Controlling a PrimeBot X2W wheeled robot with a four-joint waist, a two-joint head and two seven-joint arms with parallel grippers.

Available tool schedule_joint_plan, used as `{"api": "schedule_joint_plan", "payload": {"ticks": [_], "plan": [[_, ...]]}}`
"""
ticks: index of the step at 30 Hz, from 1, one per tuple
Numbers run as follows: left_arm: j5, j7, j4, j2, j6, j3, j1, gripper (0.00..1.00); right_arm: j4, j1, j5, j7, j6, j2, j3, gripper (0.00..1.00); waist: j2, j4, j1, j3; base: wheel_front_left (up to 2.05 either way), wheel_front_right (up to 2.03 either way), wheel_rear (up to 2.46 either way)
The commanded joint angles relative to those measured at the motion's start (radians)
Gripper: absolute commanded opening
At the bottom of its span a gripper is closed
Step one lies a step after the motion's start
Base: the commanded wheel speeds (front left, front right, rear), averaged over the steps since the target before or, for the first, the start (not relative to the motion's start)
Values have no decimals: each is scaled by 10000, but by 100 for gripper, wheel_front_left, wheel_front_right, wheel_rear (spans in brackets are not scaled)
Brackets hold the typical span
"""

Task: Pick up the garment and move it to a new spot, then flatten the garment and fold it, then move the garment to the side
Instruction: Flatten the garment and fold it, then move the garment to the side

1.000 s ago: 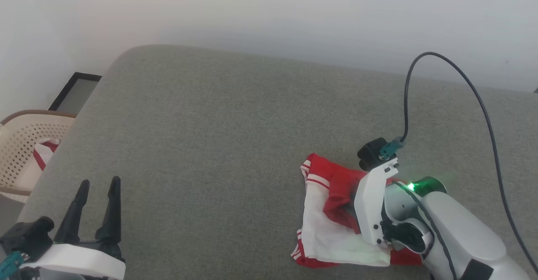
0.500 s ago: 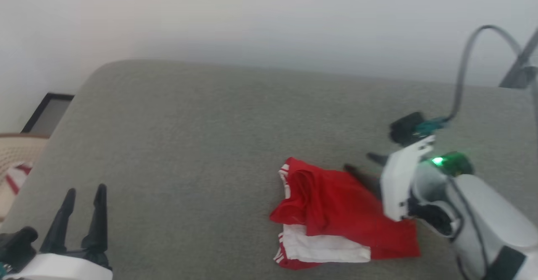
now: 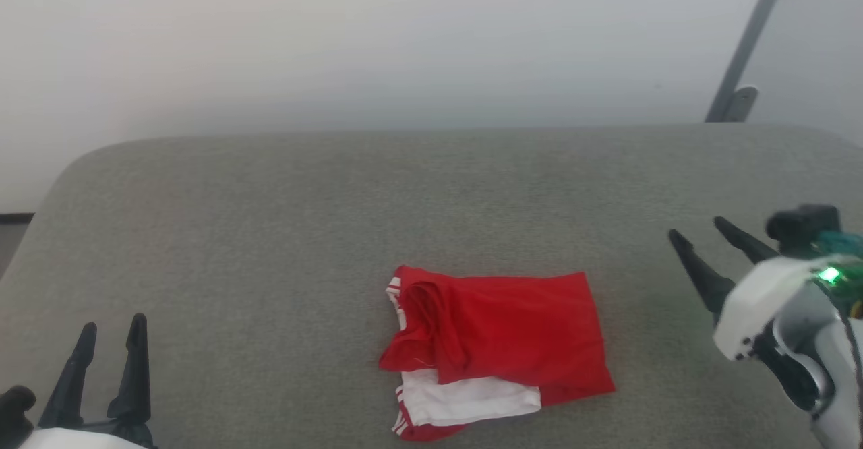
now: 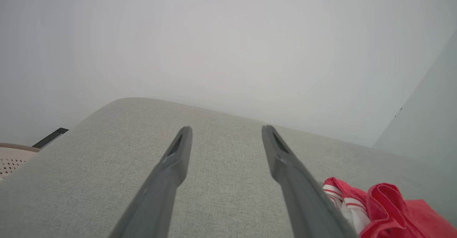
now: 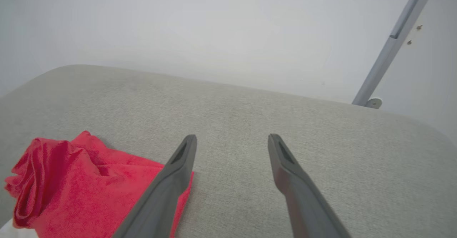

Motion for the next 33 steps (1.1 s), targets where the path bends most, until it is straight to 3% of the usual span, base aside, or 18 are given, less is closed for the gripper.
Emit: {"api": "schedule_joint_plan", "payload": {"ticks": [1,12,33], "plan": [[26,-34,-41,-7,-30,45,145,100,25,261,-151,-331,-5,5,-244,100,-1,-204,0,-22,0,0,0],[-36,-34,-65,85,-30,125,387,100,36,1813,-1629,-2031,-5,553,-1889,100,-1,-636,0,-105,0,0,0],[-5,-34,9,225,-30,77,586,100,-575,2769,-2617,-2578,-5,1489,-2780,100,-1,-433,0,-139,0,0,0]]}}
